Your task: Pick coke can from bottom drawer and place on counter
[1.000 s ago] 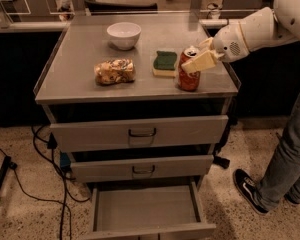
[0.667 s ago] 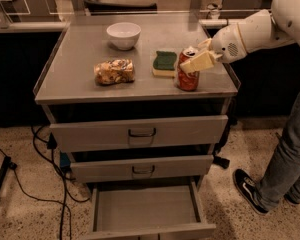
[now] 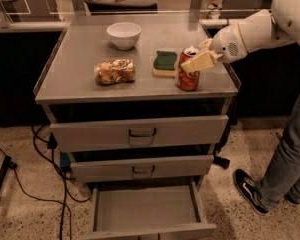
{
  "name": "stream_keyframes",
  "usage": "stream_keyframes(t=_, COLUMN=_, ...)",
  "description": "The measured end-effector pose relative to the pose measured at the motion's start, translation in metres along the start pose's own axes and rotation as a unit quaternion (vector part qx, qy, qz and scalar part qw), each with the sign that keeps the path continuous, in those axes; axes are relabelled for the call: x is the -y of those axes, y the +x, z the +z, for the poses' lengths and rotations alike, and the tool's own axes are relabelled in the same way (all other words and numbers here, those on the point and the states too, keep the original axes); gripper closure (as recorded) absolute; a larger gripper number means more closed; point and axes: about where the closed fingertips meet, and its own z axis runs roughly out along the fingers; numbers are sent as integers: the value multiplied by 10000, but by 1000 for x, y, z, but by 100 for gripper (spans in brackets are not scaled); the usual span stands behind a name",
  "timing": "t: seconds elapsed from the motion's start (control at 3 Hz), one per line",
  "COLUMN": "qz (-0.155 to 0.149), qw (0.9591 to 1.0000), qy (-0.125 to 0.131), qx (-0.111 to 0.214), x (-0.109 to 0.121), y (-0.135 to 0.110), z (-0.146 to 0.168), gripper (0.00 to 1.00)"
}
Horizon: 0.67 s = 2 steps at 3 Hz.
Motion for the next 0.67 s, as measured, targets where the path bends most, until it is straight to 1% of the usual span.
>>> stream_keyframes(t=0.33, qz=0, qw=10000, qy=0, qx=0, x=0, y=0, z=0, gripper=82)
stream_keyframes(t=0.67, qz=0, qw=10000, qy=-1, qx=0, x=0, y=0, z=0, gripper=57)
